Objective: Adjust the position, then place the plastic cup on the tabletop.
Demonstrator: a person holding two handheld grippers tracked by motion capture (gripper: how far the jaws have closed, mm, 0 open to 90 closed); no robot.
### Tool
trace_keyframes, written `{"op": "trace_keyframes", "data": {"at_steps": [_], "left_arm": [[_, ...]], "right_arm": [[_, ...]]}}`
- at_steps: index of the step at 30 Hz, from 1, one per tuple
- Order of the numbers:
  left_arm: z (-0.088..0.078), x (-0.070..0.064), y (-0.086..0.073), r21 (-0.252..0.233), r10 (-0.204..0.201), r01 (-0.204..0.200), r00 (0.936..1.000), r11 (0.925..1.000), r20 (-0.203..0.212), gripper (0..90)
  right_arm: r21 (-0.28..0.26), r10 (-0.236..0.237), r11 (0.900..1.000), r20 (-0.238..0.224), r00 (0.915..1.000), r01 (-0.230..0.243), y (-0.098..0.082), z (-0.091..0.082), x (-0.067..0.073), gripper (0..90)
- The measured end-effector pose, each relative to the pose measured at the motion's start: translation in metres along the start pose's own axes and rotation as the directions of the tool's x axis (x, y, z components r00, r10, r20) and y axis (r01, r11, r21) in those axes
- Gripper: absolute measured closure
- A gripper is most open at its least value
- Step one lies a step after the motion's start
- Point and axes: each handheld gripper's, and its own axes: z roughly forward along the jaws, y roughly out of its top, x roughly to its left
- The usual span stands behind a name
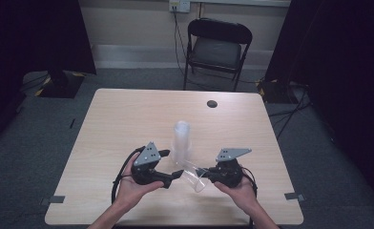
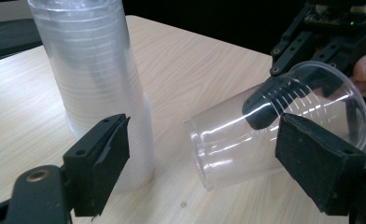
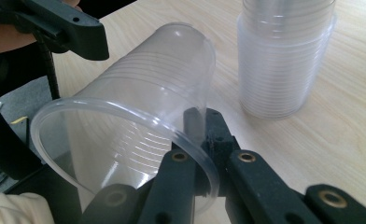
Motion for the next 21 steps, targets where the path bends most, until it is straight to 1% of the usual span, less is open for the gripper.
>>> {"op": "trace_keyframes", "data": {"at_steps": [1, 2, 3, 4, 5, 6, 7, 8, 9, 10, 11, 12, 13, 14, 15, 16, 17, 19, 20, 21], "left_arm": [[0.000, 0.000, 0.000, 0.000, 0.000, 0.000, 1.0000, 1.0000, 0.000, 17.6], [0.001, 0.000, -0.001, 0.008, 0.014, -0.014, 0.9999, 0.9999, 0.000, 17.6], [0.001, 0.000, -0.001, 0.008, 0.014, -0.014, 0.9999, 0.9999, 0.000, 17.5], [0.001, -0.001, -0.002, 0.011, 0.041, -0.042, 0.9991, 0.9991, 0.013, 17.0], [0.001, -0.001, -0.002, 0.011, 0.041, -0.042, 0.9991, 0.9991, 0.013, 16.9], [0.002, -0.004, -0.002, 0.011, 0.071, -0.072, 0.9972, 0.9974, 0.022, 17.1], [0.002, -0.004, -0.002, 0.011, 0.071, -0.072, 0.9972, 0.9974, 0.022, 17.1], [0.003, -0.005, -0.002, 0.020, 0.078, -0.079, 0.9963, 0.9967, 0.038, 17.1], [0.003, -0.006, -0.003, 0.025, 0.092, -0.093, 0.9947, 0.9954, 0.045, 17.0], [0.006, -0.008, -0.004, 0.035, 0.113, -0.116, 0.9919, 0.9927, 0.057, 17.4], [0.006, -0.008, -0.004, 0.035, 0.113, -0.116, 0.9919, 0.9927, 0.057, 17.5], [0.007, -0.009, -0.004, 0.049, 0.134, -0.137, 0.9891, 0.9894, 0.062, 17.5], [0.009, -0.011, -0.005, 0.053, 0.144, -0.148, 0.9868, 0.9875, 0.073, 17.1], [0.012, -0.014, -0.006, 0.075, 0.166, -0.173, 0.9820, 0.9821, 0.090, 17.3], [0.012, -0.014, -0.006, 0.075, 0.166, -0.173, 0.9820, 0.9821, 0.090, 17.3], [0.014, -0.016, -0.007, 0.077, 0.168, -0.176, 0.9801, 0.9813, 0.106, 18.6], [0.014, -0.016, -0.007, 0.077, 0.168, -0.176, 0.9801, 0.9813, 0.106, 18.7], [0.017, -0.017, -0.008, 0.089, 0.174, -0.185, 0.9777, 0.9787, 0.118, 18.5], [0.018, -0.017, -0.009, 0.093, 0.180, -0.191, 0.9765, 0.9771, 0.119, 18.2], [0.019, -0.017, -0.009, 0.098, 0.190, -0.202, 0.9745, 0.9744, 0.118, 18.2]], "right_arm": [[0.000, 0.000, 1.000, 0.000, 1.0000, 0.000, 0.000, 0.000, 0.000, 89.9], [0.009, 0.005, 1.000, -0.005, 1.0000, -0.005, 0.000, 0.000, -0.001, 89.9], [0.009, 0.005, 1.000, -0.005, 1.0000, -0.005, 0.000, 0.000, -0.001, 89.9], [0.020, 0.014, 1.000, -0.007, 0.9999, -0.013, 0.000, 0.000, -0.003, 90.0], [0.020, 0.014, 1.000, -0.007, 0.9999, -0.013, 0.000, 0.000, -0.003, 90.0], [0.031, 0.028, 0.999, -0.013, 0.9995, -0.028, 0.000, 0.001, -0.005, 90.0], [0.031, 0.028, 0.999, -0.013, 0.9995, -0.028, 0.000, 0.001, -0.005, 90.0], [0.036, 0.030, 0.999, -0.012, 0.9995, -0.030, 0.000, 0.000, -0.006, 90.0], [0.042, 0.038, 0.998, -0.018, 0.9991, -0.037, 0.000, 0.000, -0.006, 90.0], [0.052, 0.044, 0.998, -0.026, 0.9987, -0.043, 0.001, -0.001, -0.008, 90.0], [0.052, 0.044, 0.998, -0.026, 0.9987, -0.043, 0.001, -0.001, -0.008, 90.0], [0.059, 0.048, 0.997, -0.031, 0.9984, -0.046, 0.001, -0.002, -0.008, 90.0], [0.065, 0.053, 0.997, -0.032, 0.9981, -0.051, 0.001, -0.003, -0.009, 90.0], [0.074, 0.064, 0.995, -0.036, 0.9973, -0.061, 0.000, -0.003, -0.010, 90.0], [0.074, 0.064, 0.995, -0.036, 0.9973, -0.061, 0.000, -0.003, -0.010, 90.0], [0.078, 0.068, 0.995, -0.043, 0.9968, -0.064, 0.000, -0.002, -0.011, 90.0], [0.078, 0.068, 0.995, -0.043, 0.9968, -0.064, 0.000, -0.002, -0.011, 90.0], [0.086, 0.072, 0.994, -0.049, 0.9962, -0.068, -0.001, 0.000, -0.010, 90.0], [0.092, 0.078, 0.993, -0.062, 0.9950, -0.072, 0.000, 0.001, -0.009, 90.0], [0.092, 0.078, 0.993, -0.062, 0.9950, -0.072, 0.000, 0.001, -0.009, 90.0]]}}
